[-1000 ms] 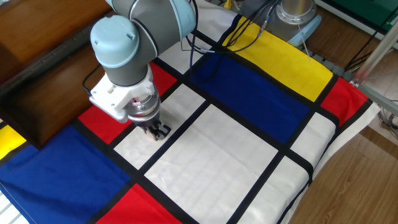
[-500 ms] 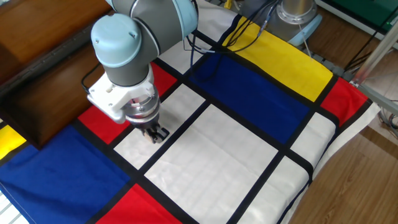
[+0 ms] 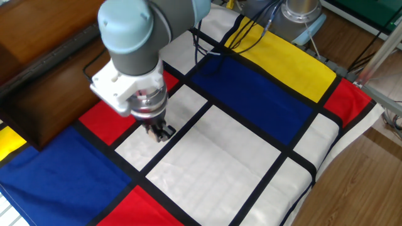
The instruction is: Put the object on the shelf
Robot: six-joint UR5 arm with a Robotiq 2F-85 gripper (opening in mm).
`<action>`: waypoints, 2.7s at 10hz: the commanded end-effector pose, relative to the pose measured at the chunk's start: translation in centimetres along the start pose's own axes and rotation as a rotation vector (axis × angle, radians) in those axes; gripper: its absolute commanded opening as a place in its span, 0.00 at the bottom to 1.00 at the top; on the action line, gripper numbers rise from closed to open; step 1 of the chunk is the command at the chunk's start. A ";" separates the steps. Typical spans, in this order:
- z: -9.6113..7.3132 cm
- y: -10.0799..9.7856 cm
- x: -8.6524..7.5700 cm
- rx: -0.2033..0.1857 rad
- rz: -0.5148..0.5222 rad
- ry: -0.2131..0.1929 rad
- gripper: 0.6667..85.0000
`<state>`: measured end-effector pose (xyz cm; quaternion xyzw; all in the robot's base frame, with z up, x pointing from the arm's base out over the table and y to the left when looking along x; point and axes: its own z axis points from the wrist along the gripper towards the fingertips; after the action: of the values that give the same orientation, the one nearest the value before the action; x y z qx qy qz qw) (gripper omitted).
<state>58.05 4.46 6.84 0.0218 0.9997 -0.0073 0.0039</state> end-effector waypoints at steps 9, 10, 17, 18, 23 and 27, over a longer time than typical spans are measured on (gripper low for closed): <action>-1.6 0.0 -1.0 0.018 -0.023 -0.080 0.00; -1.6 0.0 -1.1 0.018 -0.022 -0.085 0.00; -2.2 -1.3 -4.7 0.059 0.082 -0.226 0.00; -2.2 -1.6 -4.7 0.071 0.082 -0.226 0.00; -1.6 -1.5 -0.8 0.075 -0.001 -0.073 0.00; -1.6 -1.9 -0.7 0.087 0.031 -0.072 0.00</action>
<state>58.94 2.58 8.44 0.0210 0.9974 -0.0541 0.0430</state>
